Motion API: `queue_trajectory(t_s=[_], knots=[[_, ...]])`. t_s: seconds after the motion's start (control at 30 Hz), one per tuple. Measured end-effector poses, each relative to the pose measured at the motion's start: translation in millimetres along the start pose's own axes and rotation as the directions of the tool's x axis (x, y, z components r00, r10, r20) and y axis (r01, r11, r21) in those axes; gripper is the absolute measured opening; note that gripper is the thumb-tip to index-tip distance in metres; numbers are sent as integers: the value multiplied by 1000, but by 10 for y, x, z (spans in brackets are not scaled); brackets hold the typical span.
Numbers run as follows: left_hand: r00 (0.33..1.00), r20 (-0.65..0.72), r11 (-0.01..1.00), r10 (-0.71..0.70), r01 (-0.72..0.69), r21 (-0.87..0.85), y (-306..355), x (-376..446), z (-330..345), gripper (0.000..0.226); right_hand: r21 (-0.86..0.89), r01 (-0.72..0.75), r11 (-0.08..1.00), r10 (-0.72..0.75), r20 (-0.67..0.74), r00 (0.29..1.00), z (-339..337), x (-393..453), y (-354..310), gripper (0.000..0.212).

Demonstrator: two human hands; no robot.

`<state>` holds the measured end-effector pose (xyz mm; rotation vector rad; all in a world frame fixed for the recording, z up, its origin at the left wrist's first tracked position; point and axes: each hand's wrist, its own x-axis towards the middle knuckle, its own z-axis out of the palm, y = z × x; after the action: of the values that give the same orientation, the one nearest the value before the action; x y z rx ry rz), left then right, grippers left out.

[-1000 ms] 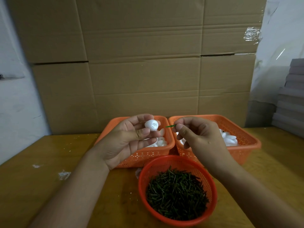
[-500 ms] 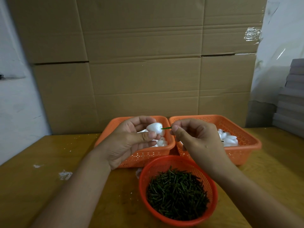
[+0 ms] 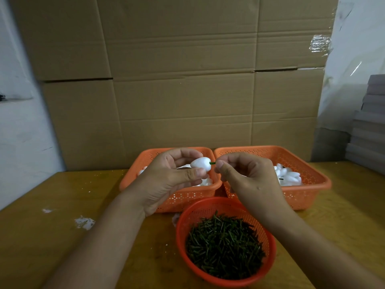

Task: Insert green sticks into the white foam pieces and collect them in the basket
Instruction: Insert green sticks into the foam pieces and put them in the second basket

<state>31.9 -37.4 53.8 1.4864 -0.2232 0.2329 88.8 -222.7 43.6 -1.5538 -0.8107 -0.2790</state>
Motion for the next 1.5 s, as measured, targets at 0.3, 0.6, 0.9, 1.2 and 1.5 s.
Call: queue_trajectory(t_s=[0.3,0.6,0.9,1.2,1.5], knots=[[999,-32,995,24,-21,94,24,-12,64,27,-6,-9,1000,9,-4,1000,8,10,16,17],[999,-45,994,12,-7,111,16,-13,68,25,7,-41,999,40,18,999,28,-13,5,15],[999,-51,995,1,4,102,6,-19,81,27,27,-80,996,80,23,997,27,-13,14,13],[998,-61,998,14,-10,68,42,-14,39,33,5,-213,977,210,155,965,15,9,19,15],[1000,-17,1000,-6,7,31,39,-20,37,37,113,-306,945,270,254,929,22,-10,-18,14]])
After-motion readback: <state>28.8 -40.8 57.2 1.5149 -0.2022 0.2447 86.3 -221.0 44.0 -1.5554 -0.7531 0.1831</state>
